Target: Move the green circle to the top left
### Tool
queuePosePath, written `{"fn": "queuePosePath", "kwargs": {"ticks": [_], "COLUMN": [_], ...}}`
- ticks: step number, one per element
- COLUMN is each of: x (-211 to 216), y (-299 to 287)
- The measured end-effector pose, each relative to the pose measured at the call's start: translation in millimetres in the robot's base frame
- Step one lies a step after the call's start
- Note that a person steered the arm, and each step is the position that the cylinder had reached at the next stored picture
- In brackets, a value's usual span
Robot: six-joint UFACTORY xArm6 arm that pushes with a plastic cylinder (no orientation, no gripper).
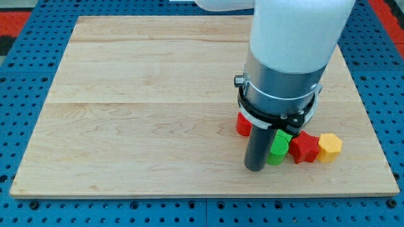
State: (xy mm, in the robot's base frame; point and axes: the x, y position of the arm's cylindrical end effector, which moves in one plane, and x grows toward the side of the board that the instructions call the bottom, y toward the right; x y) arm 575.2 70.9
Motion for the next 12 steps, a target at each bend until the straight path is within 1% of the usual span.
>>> {"fn": "queuePosePath", "kwargs": {"ticks": [1, 3, 4, 5, 6, 8, 9, 10, 12], "x": [15.6, 19.8, 4.8, -25.5, -26.4, -50.5, -82.7, -91.4, -133.0], "y": [-13.9, 47.2, 57.9, 48.2, 39.5, -4.1, -5.0, -14.7, -62.4]}}
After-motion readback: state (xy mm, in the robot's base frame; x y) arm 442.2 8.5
